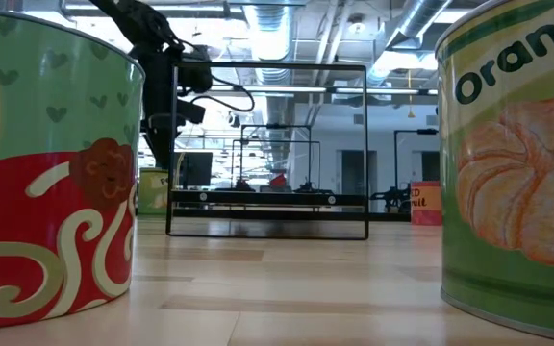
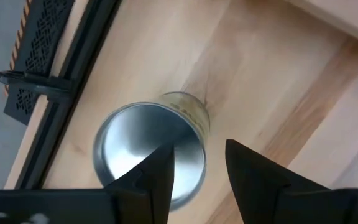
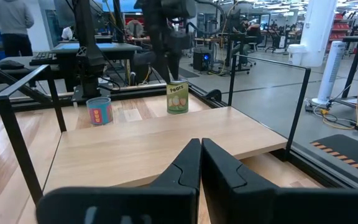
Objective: Pick and place cans onto a shelf
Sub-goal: Put the top canned pears on the shelf
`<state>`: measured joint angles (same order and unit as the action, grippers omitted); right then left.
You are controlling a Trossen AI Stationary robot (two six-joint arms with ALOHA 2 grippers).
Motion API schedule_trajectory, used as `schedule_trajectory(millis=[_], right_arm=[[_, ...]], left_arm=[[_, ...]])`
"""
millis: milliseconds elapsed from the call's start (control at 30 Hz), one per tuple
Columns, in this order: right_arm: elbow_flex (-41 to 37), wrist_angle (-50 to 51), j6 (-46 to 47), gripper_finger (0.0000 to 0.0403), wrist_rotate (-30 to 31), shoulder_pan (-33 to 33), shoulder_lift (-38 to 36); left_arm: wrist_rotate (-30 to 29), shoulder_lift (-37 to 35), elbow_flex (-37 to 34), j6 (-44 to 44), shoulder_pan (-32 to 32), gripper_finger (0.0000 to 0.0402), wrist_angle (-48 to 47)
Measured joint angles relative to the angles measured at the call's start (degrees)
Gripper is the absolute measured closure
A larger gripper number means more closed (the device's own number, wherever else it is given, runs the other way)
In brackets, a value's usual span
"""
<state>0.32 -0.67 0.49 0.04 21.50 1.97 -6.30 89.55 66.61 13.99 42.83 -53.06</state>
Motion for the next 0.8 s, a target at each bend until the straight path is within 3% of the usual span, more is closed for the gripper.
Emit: schedule_trajectory(millis=[267,800], right_arm=[[0.0,0.0,0.0,0.0365,0.0,0.0,0.0],[0.0,0.0,0.0,0.0365,0.0,0.0,0.0]], left_arm=[[-1.6,0.6,0.0,0.9,0.2,0.0271,2.0],[-2.8,-0.2,-3.5,3.2,0.5,0.0335,5.0]])
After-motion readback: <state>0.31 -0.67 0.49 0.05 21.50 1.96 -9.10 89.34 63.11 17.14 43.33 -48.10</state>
